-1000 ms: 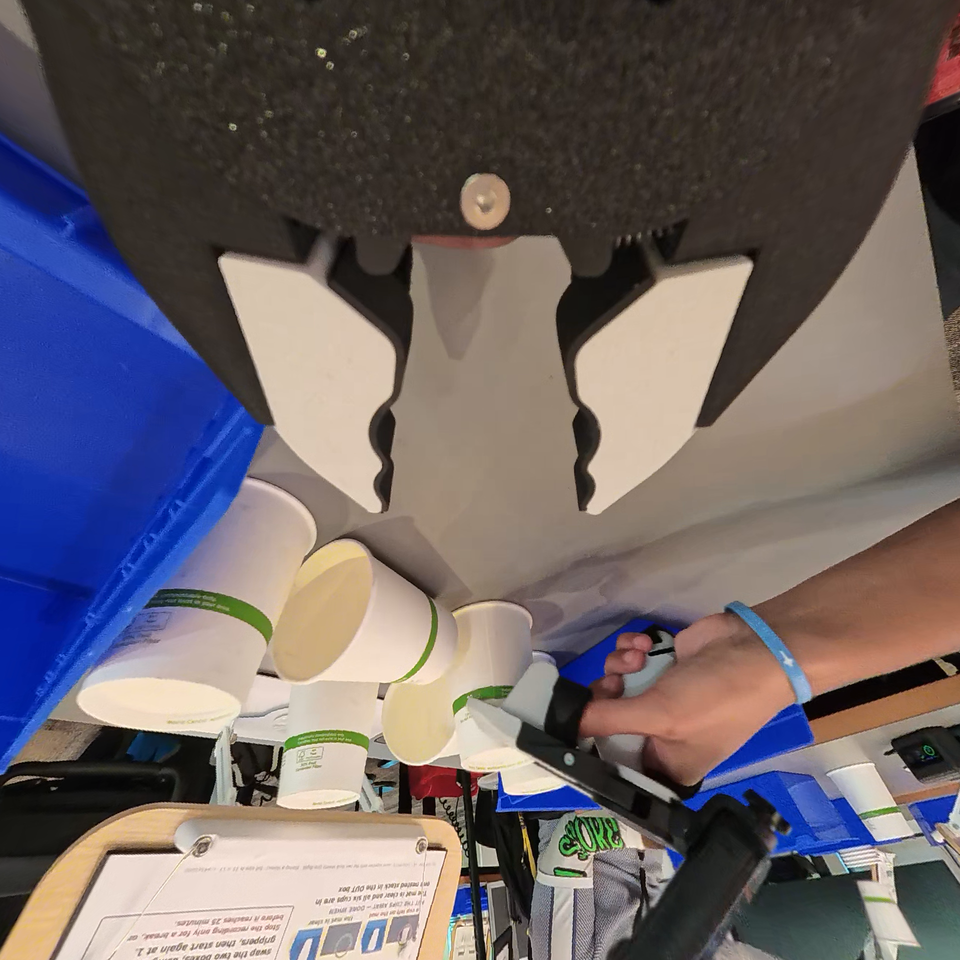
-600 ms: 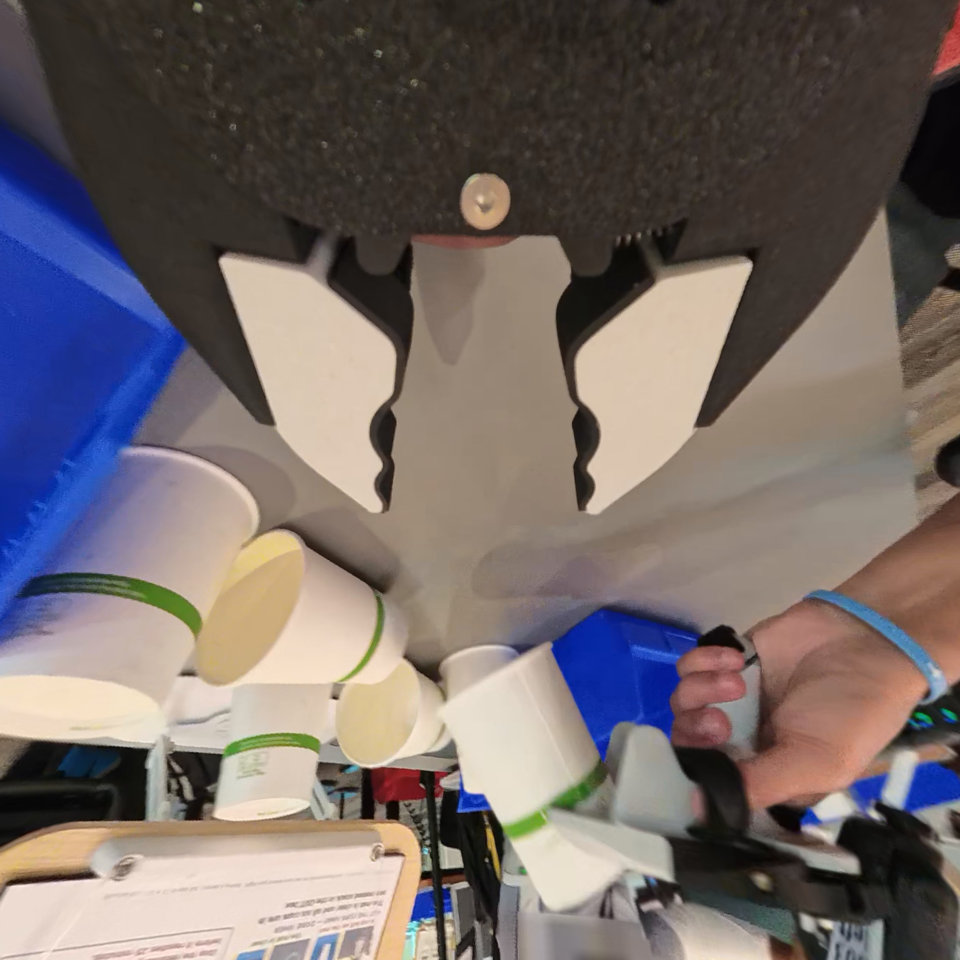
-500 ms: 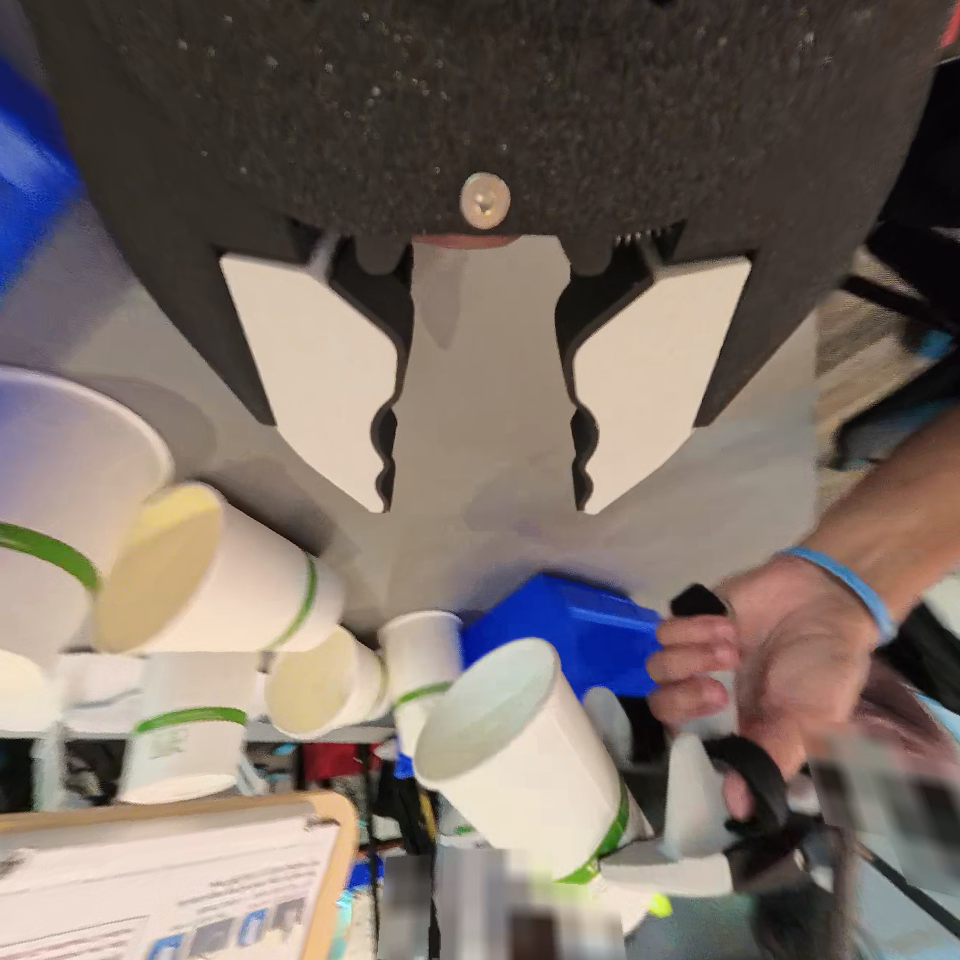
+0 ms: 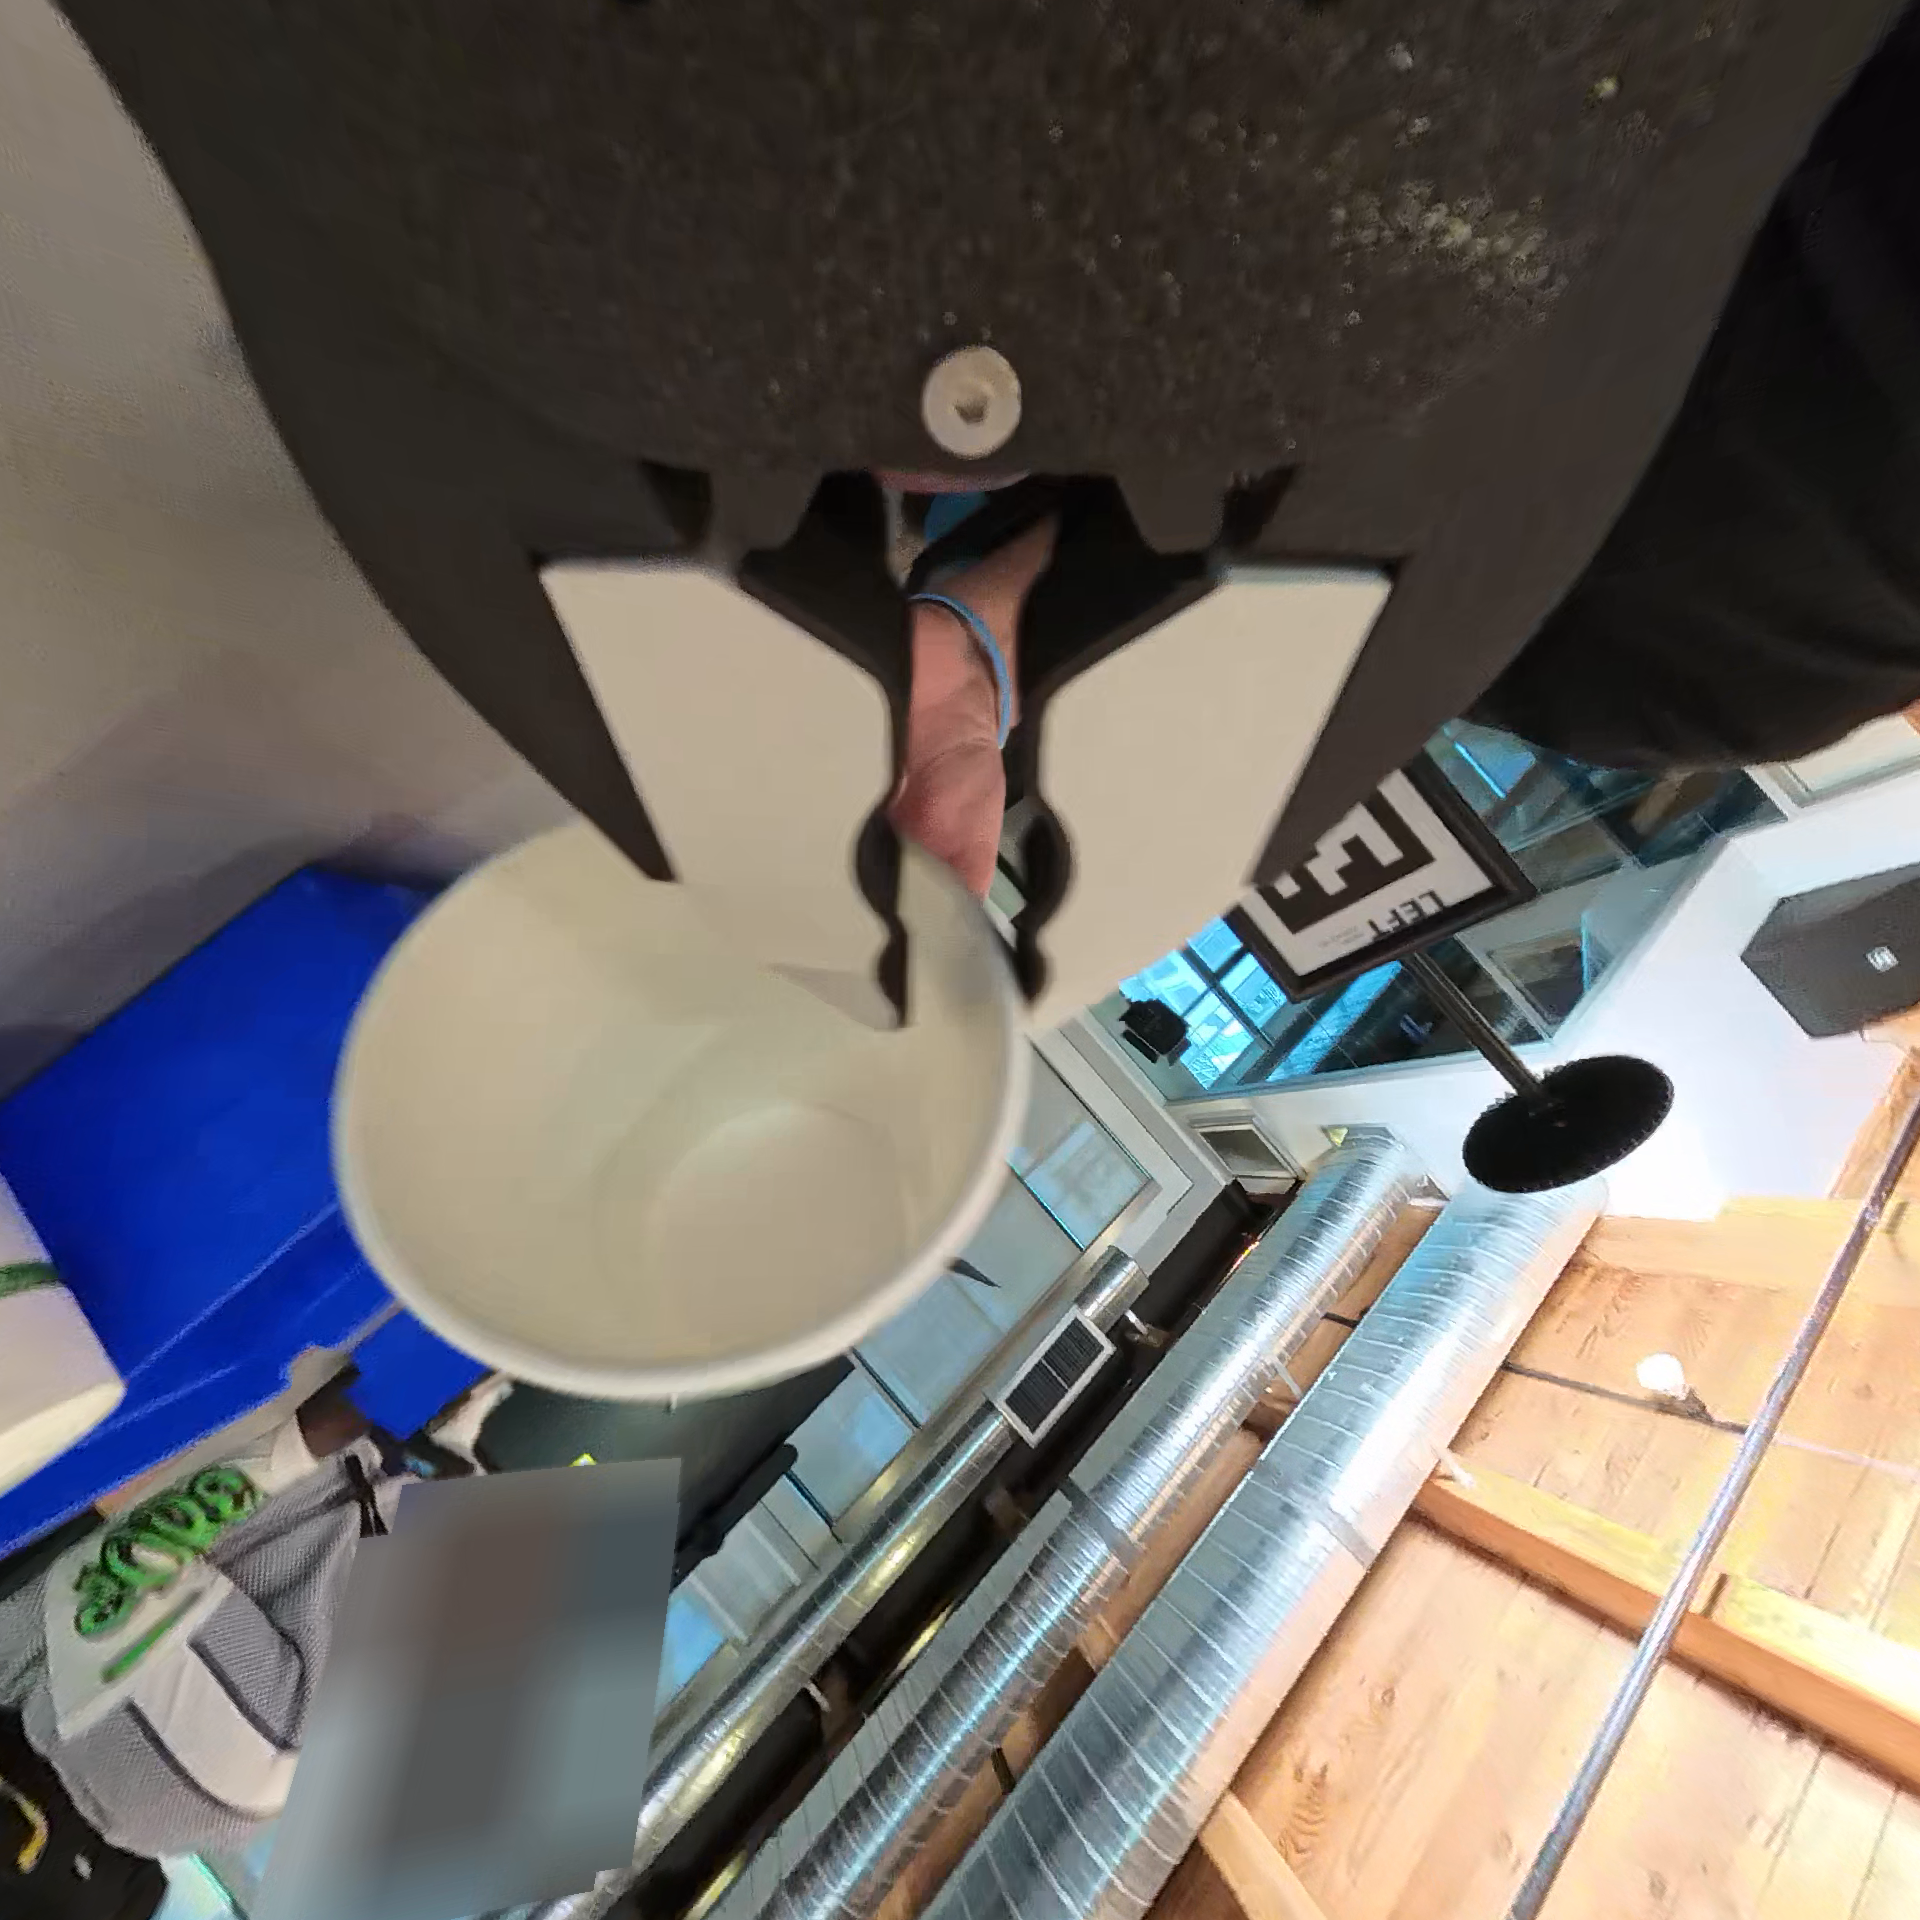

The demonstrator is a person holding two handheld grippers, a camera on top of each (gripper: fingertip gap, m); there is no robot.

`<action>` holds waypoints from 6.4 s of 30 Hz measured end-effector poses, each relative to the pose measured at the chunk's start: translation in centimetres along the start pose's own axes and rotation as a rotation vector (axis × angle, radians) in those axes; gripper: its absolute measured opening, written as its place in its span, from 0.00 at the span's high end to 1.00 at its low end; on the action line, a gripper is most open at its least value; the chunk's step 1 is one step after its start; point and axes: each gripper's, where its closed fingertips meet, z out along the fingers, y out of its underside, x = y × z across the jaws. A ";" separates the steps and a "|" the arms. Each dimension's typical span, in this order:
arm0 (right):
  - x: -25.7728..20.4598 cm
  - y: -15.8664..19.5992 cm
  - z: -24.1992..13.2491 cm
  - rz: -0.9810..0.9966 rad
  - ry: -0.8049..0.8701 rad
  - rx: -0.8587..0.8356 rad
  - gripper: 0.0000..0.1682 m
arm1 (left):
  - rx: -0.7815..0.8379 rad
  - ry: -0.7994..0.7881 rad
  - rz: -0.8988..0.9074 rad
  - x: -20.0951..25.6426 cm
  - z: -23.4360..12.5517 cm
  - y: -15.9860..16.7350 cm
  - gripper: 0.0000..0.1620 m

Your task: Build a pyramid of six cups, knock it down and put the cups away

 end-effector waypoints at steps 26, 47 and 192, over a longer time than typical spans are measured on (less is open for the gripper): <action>5.9 -24.1 -24.3 -0.599 1.341 -1.049 0.99 | -0.516 -0.517 0.553 -4.8 -4.8 10.0 0.50; 14.0 -15.5 -30.0 -0.182 1.276 -1.487 0.86 | -0.582 -0.534 0.558 -5.7 -5.2 11.0 0.50; 2.0 6.5 -10.1 -0.666 0.614 -0.502 0.75 | -1.115 -0.798 0.972 -14.7 1.5 -5.3 0.46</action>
